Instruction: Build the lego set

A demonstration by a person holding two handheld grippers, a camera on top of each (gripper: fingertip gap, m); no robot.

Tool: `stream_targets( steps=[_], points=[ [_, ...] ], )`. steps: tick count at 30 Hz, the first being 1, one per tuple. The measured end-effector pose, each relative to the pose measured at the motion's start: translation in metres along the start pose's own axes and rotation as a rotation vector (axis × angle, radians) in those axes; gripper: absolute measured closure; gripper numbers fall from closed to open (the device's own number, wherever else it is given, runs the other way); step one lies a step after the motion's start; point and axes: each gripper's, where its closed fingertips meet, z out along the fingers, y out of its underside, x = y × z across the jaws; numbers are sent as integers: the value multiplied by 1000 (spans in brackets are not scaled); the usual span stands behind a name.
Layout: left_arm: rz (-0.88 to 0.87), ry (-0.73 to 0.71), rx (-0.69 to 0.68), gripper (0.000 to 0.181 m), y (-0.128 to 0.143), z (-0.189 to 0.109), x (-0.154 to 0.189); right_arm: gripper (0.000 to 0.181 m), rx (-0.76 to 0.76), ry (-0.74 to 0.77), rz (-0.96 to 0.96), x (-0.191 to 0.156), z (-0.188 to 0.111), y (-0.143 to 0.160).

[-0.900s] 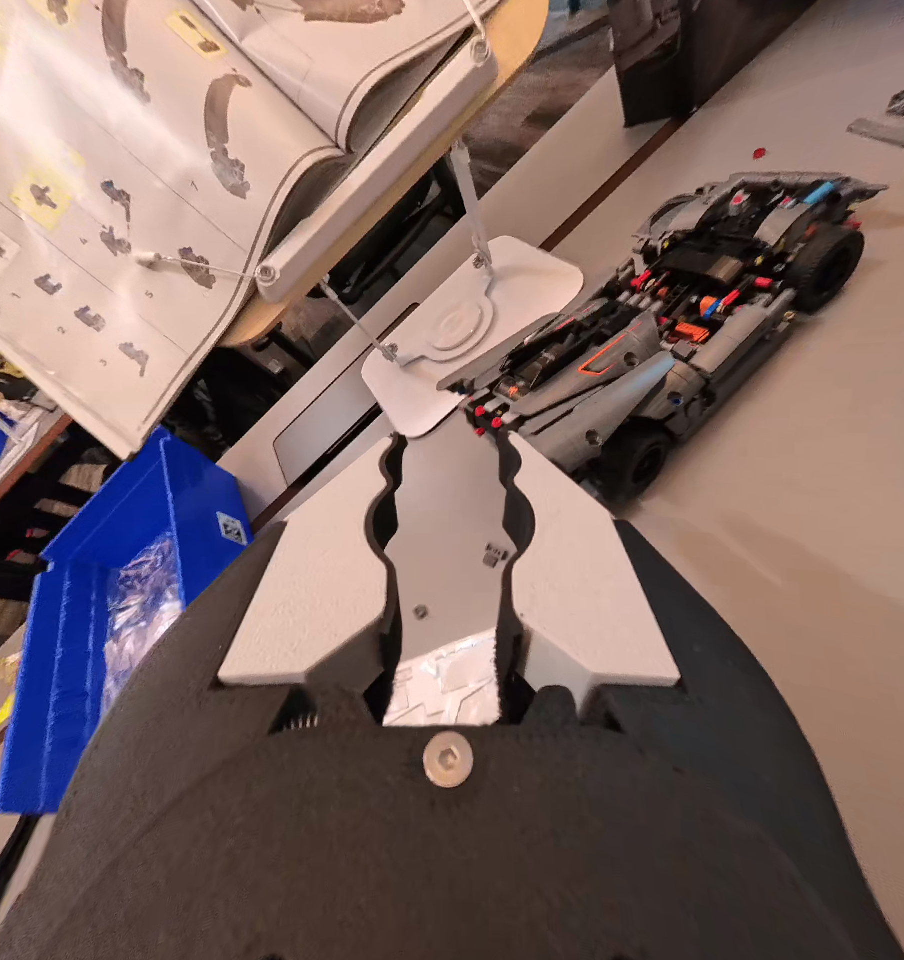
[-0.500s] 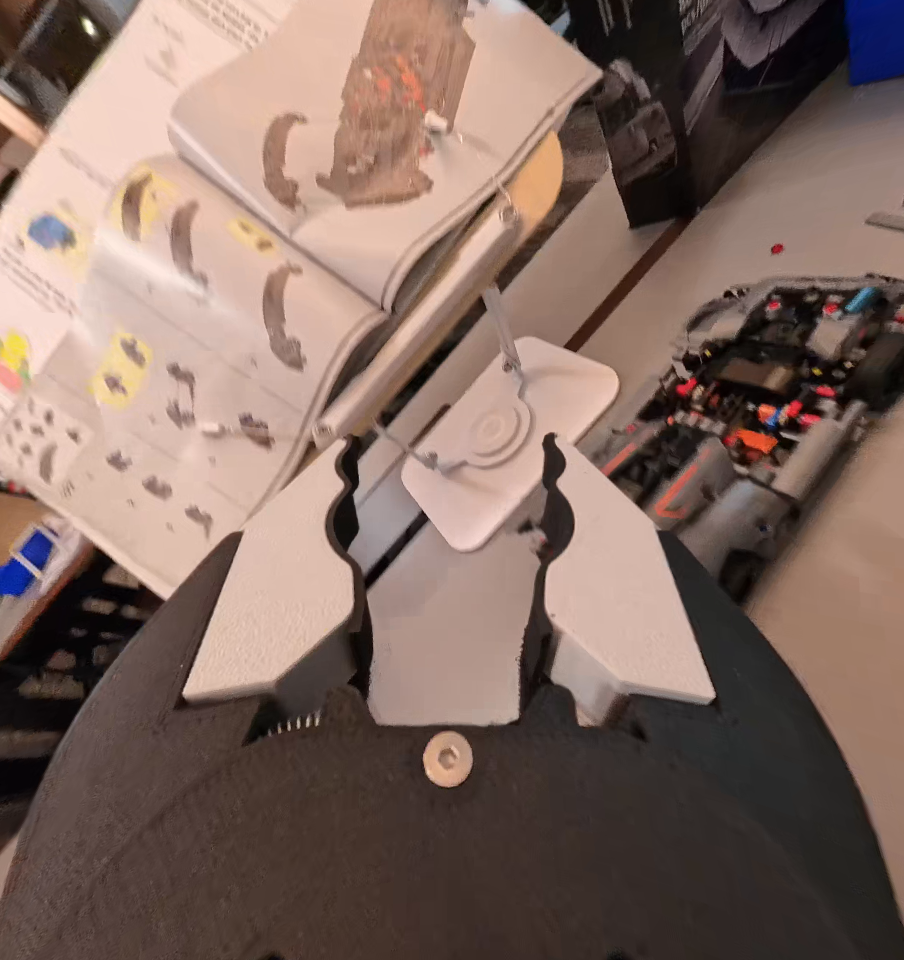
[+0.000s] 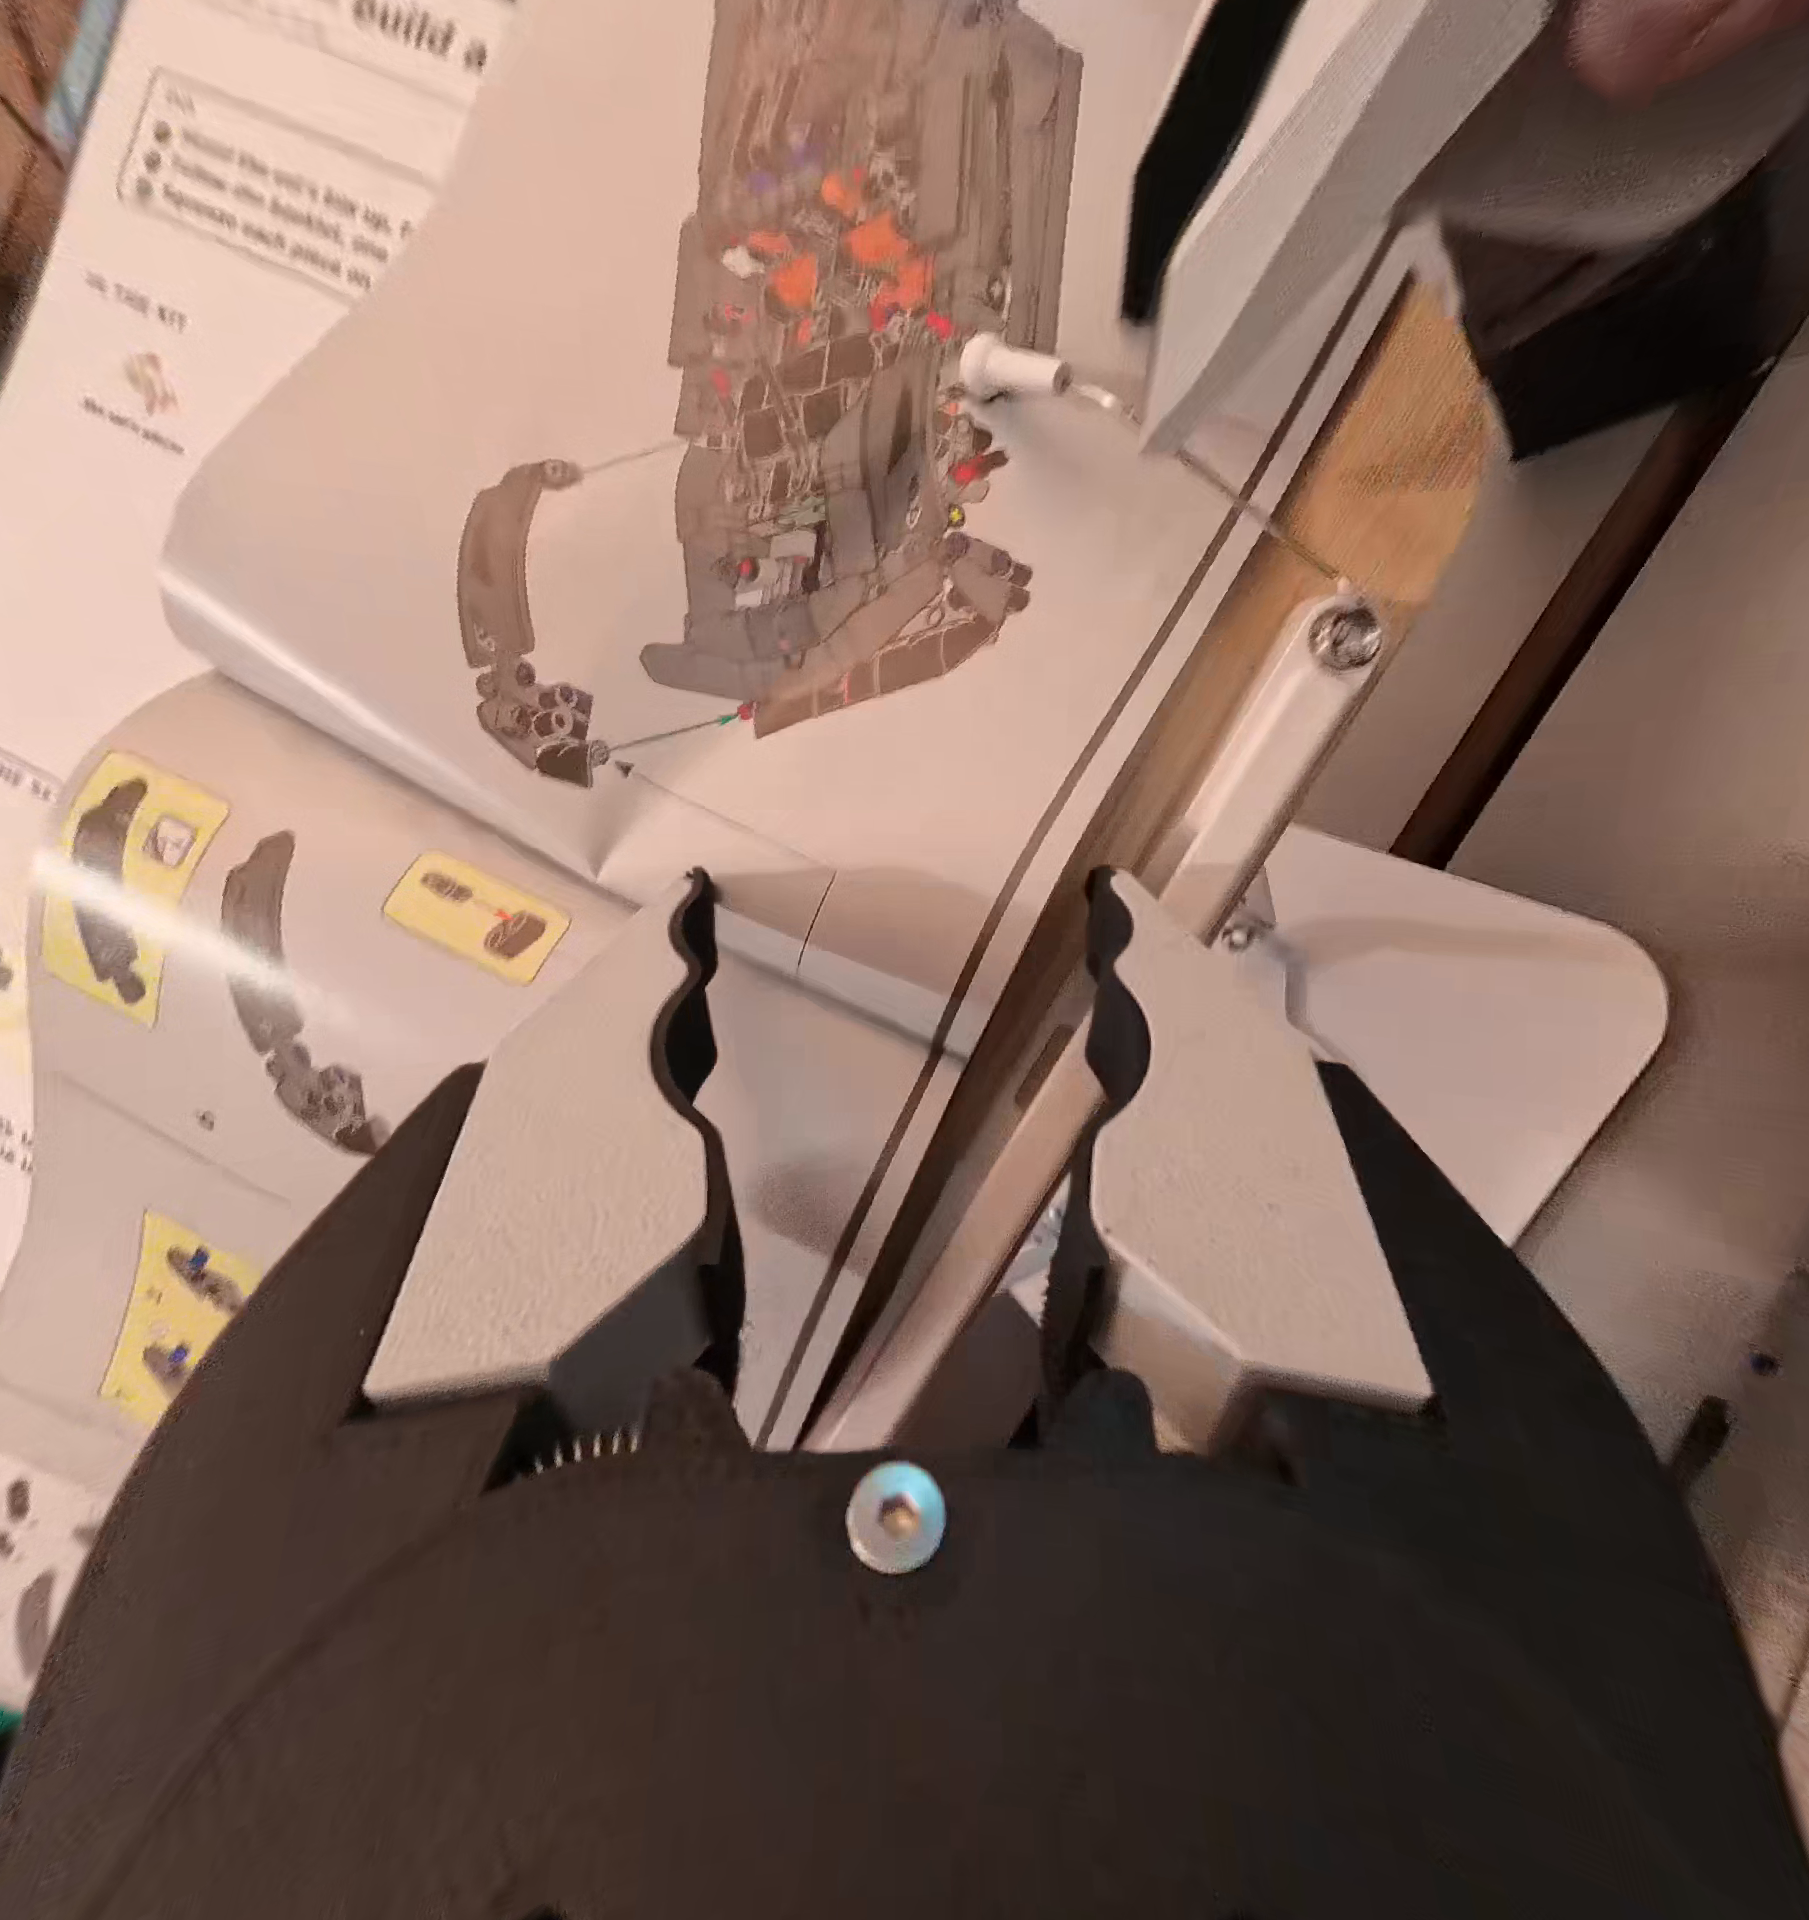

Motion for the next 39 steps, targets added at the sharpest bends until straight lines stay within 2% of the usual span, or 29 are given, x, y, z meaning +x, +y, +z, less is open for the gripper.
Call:
stream_targets(
  steps=[3, 6, 13, 19, 21, 24, 27, 30, 33, 34, 36, 38, 39],
  points=[
    [72, -10, 11, 123, -7, 4, 4, 158, 29, -66, -1, -11, 5, -5],
    [158, -23, 5, 130, -11, 3, 10, 175, 9, -32, -49, -12, 9, -5],
    [164, -6, -21, 136, -8, 8, 9, 178, 102, -45, 84, -5, -4, 0],
    [165, 31, -35, 135, -8, 11, 11, 177, 196, -39, 243, 4, -24, 27],
    [114, 56, -16, 135, -10, 12, 10, 177, 218, -48, 281, 3, -29, 35],
    [105, 62, -5, 135, -9, 12, 10, 181, 262, -41, 339, 7, -36, 45],
    [114, 64, -9, 134, -9, 11, 11, 181, 246, -83, 359, 3, -36, 52],
    [74, 92, 18, 134, -11, 7, 11, 181, 222, -42, 271, 5, -45, 53],
    [65, 102, 45, 133, -12, 6, 10, 164, 252, -14, 145, 5, -55, 31],
    [73, 100, 47, 133, -12, 6, 10, 155, 254, 4, 47, 3, -56, 21],
    [83, 96, 37, 134, -11, 7, 11, 145, 157, 70, -230, 3, -49, 15],
    [86, 101, 52, 136, -12, 5, 12, 139, 28, 116, -501, 7, -41, 23],
    [89, 104, 48, 135, -11, 5, 11, 142, -27, 105, -595, 7, -38, 30]
  ],
)
